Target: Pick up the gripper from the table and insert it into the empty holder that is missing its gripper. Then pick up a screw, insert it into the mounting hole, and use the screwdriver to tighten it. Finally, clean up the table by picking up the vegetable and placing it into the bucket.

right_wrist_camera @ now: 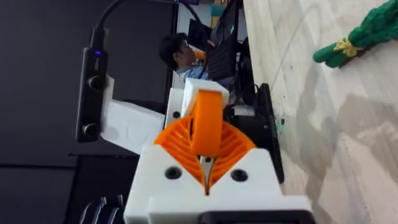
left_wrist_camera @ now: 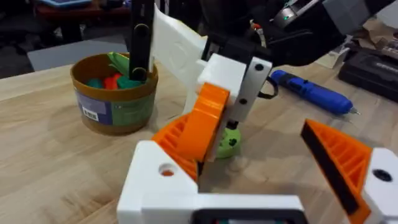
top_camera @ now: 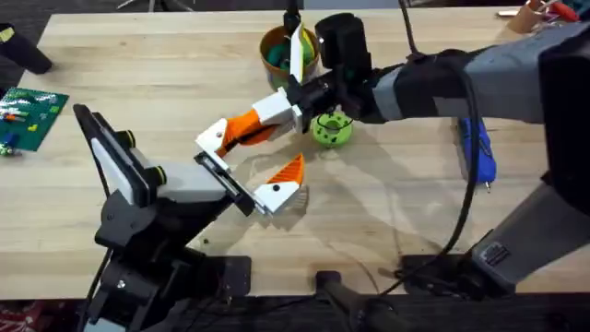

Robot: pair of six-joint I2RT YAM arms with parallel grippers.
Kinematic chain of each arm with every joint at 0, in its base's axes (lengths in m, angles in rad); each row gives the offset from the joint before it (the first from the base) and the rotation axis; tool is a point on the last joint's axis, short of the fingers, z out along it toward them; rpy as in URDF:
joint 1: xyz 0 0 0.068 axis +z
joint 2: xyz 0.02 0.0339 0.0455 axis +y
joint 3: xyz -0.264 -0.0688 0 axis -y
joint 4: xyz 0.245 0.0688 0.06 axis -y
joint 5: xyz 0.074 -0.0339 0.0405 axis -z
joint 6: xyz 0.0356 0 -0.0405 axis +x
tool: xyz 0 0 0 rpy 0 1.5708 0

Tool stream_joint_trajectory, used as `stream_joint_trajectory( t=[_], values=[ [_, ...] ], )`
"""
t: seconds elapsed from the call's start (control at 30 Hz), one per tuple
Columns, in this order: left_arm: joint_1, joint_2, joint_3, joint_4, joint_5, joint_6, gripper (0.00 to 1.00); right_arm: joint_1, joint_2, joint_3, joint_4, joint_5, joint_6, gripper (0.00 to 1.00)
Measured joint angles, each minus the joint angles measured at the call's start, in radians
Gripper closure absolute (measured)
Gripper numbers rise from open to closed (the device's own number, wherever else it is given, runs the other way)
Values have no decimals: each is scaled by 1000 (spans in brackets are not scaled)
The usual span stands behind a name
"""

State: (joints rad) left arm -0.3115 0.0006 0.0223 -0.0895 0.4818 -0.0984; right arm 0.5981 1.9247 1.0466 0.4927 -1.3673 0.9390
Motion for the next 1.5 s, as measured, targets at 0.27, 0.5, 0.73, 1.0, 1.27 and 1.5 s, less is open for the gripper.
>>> stream_joint_trajectory(
  t=[0.27, 0.5, 0.73, 1.0, 1.27, 1.5],
  values=[
    [0, 0, 0, 0, -1, -2, 14, 1, 0, 0, 0, 2, -1, 981],
    [0, 0, 0, -1, -2, -4, 14, 2, 0, 0, 0, 3, -4, 983],
    [0, 0, 0, -1, -5, -6, 14, 5, 0, 0, 1, 9, -4, 983],
    [0, 0, 0, 0, 22, 2, 14, 38, 5, 0, -4, 18, -22, 646],
    [0, 0, 0, 2, 34, 15, 15, 37, 17, 0, -8, 18, -35, 390],
    [-15, 0, 0, 3, 102, 22, 14, 16, 20, -1, -6, 44, -31, 176]
  ],
)
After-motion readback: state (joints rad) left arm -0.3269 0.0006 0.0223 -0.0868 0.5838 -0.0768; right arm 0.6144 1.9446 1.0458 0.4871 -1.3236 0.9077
